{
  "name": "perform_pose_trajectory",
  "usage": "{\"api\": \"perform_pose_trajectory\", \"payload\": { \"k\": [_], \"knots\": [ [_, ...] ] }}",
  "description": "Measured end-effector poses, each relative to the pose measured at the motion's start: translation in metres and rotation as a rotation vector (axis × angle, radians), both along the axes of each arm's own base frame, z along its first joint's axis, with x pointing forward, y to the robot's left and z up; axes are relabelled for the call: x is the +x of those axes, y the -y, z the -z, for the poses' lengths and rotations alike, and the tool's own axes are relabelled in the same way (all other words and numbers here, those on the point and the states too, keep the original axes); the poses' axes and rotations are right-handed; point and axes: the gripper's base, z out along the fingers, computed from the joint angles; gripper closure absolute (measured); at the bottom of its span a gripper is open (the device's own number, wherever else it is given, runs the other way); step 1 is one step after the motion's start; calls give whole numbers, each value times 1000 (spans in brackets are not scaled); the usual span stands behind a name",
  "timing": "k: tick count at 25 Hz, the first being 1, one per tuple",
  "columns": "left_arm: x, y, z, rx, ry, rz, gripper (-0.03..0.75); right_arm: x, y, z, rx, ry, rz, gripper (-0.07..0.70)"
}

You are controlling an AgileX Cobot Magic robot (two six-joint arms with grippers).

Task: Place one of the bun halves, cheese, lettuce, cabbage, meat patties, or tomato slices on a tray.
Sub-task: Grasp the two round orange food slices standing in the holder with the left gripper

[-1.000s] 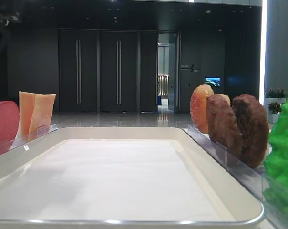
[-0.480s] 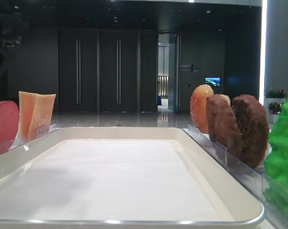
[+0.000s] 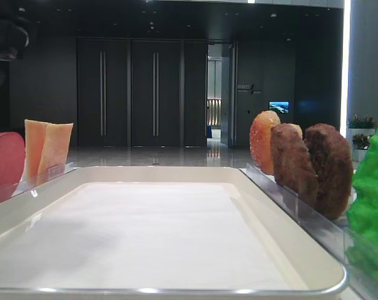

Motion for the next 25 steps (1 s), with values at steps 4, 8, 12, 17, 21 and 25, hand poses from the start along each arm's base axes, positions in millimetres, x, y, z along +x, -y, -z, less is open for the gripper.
{"api": "perform_pose_trajectory", "payload": {
  "k": [4, 8, 12, 17, 21, 25],
  "knots": [
    [1, -1, 0, 7, 6, 5, 164, 0, 0, 0, 0, 0, 0, 94],
    [1, -1, 0, 7, 6, 5, 216, 0, 0, 0, 0, 0, 0, 94],
    [1, -1, 0, 8, 5, 6, 319, 0, 0, 0, 0, 0, 0, 94],
    [1, -1, 0, 11, 7, 8, 487, 0, 0, 0, 0, 0, 0, 94],
    [1, -3, 0, 31, 13, 19, 566, 0, 0, 0, 0, 0, 0, 94],
    [2, -3, 0, 33, 14, 21, 568, 0, 0, 0, 0, 0, 0, 94]
  ]
}}
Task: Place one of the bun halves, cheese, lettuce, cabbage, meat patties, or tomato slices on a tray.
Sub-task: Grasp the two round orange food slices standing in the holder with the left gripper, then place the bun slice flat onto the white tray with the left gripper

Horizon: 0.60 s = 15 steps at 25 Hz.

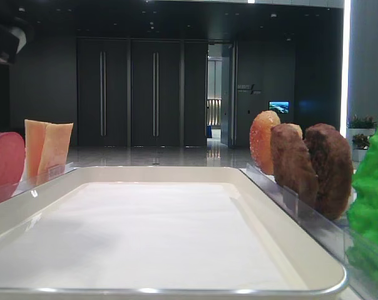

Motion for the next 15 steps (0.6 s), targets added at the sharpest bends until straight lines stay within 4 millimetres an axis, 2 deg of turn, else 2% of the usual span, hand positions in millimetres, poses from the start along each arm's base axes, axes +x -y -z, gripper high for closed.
{"api": "perform_pose_trajectory", "payload": {
  "k": [15],
  "knots": [
    [-1, 8, -6, -72, -27, 14, 571, 0, 0, 0, 0, 0, 0, 94]
  ]
}}
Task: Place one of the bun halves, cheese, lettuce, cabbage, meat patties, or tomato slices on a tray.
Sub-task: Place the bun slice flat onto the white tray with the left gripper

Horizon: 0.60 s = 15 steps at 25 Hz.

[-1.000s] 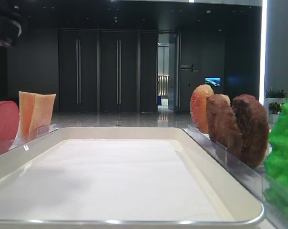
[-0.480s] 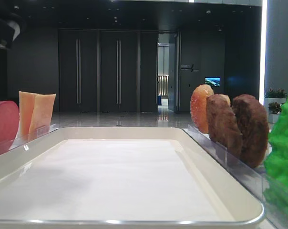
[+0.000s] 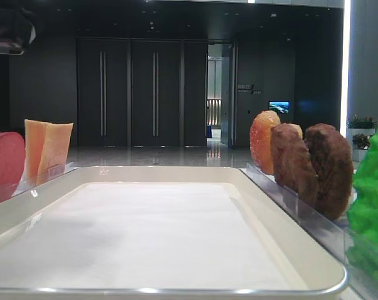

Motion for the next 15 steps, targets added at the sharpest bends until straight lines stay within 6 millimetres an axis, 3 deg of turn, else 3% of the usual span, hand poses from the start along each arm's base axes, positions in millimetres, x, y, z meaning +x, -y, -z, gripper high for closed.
{"api": "perform_pose_trajectory", "payload": {
  "k": [15],
  "knots": [
    [-20, -7, -47, -152, 109, -9, 575, 0, 0, 0, 0, 0, 0, 94]
  ]
}}
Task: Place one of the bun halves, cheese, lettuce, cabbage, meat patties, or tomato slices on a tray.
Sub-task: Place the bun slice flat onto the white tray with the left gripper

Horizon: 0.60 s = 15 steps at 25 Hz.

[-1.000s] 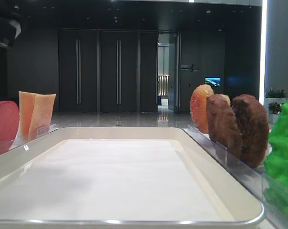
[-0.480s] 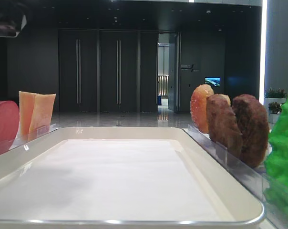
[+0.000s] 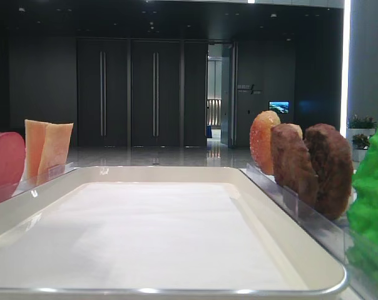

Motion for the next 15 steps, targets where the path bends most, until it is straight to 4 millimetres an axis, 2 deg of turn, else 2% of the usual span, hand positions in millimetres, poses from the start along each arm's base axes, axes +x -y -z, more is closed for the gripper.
{"api": "perform_pose_trajectory", "payload": {
  "k": [15],
  "knots": [
    [-3, 0, -5, -29, 13, 10, 576, 0, 0, 0, 0, 0, 0, 94]
  ]
}}
